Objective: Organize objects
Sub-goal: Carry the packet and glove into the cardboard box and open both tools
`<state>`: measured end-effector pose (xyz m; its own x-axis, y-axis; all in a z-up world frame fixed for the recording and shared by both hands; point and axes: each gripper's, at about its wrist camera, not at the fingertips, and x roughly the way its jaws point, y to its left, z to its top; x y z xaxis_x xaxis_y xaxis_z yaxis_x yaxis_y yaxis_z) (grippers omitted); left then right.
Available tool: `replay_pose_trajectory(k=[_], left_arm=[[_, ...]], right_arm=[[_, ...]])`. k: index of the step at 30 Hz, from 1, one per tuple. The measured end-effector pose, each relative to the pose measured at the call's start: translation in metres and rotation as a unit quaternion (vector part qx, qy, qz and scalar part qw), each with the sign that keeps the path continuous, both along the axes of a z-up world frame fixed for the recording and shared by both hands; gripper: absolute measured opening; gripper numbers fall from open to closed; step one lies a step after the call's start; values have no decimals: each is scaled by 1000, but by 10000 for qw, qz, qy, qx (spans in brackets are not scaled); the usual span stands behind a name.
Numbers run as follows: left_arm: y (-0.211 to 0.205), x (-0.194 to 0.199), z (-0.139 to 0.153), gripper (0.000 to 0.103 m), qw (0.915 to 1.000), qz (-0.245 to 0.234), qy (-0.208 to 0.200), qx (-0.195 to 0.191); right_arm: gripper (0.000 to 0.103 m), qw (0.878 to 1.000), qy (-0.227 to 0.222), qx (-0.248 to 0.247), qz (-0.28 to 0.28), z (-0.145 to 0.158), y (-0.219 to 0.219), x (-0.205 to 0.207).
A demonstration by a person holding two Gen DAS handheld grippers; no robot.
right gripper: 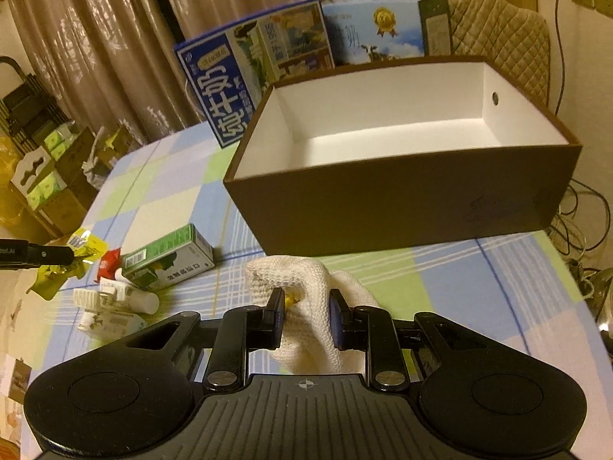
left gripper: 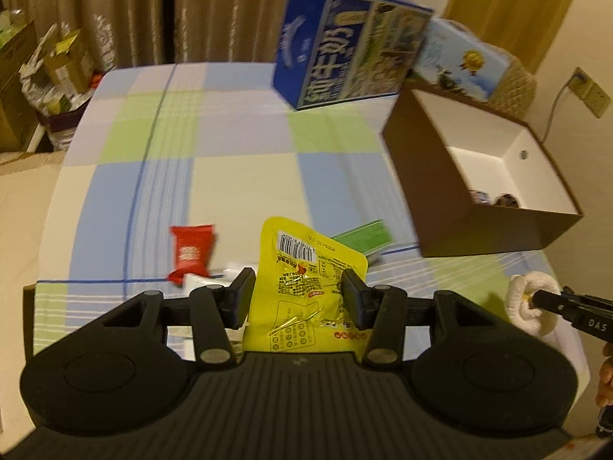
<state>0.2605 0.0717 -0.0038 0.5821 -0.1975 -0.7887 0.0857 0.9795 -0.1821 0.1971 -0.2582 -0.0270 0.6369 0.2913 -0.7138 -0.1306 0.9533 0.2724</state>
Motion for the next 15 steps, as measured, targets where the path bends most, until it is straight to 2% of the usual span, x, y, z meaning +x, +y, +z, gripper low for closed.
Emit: replay_pose_trajectory(k=[15], left_arm=[[-117, 10, 29, 44, 9962, -756, -378, -188]], right_arm=[[21, 9986, -455, 102, -262, 45, -78, -15]])
